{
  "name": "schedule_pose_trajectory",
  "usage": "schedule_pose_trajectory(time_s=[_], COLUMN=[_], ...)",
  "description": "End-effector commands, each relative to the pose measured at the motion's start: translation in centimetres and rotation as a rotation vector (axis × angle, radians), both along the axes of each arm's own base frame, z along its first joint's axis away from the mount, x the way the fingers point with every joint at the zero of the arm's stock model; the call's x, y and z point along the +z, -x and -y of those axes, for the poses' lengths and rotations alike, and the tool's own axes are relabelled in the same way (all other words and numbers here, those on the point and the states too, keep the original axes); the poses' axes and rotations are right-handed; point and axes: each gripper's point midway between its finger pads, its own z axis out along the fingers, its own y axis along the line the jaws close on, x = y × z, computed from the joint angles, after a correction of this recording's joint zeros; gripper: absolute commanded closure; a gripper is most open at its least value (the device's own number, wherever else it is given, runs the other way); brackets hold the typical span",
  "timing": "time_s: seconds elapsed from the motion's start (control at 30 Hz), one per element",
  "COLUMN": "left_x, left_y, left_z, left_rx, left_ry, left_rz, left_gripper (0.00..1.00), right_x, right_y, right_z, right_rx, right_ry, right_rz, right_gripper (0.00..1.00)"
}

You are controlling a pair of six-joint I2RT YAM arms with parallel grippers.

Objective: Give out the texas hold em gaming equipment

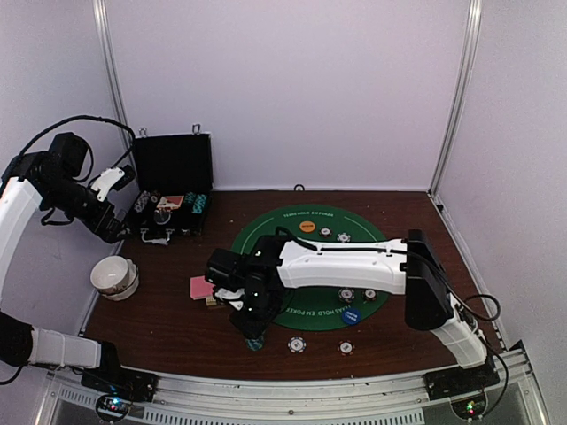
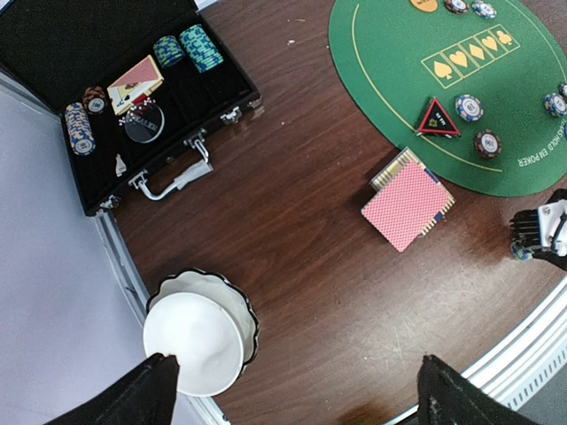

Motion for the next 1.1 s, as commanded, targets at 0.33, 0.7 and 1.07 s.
schedule_pose_trajectory(time_s=[0.33, 0.7, 1.07], left_x=[0.3, 0.2, 0.0], left_y=[0.2, -0.1, -0.4], left_z=[0.0, 0.1, 0.1], left_rx=[-0.012, -0.014, -0.016], left_ry=[-0.008, -0.002, -0.003], left_rz=[0.012, 0.009, 0.002], left_gripper=[0.02, 0.02, 0.02], right_x=[8.1, 5.8, 0.7], right_y=[-12.3, -26.7, -31.7], right_z=[7.1, 14.4, 15.8], right_rx=[-0.273, -0.607, -0.714], right_ry=[-0.046, -0.019, -0.039], right_rz=[0.155, 0.261, 0.241], right_gripper=[0.77, 0.79, 0.78])
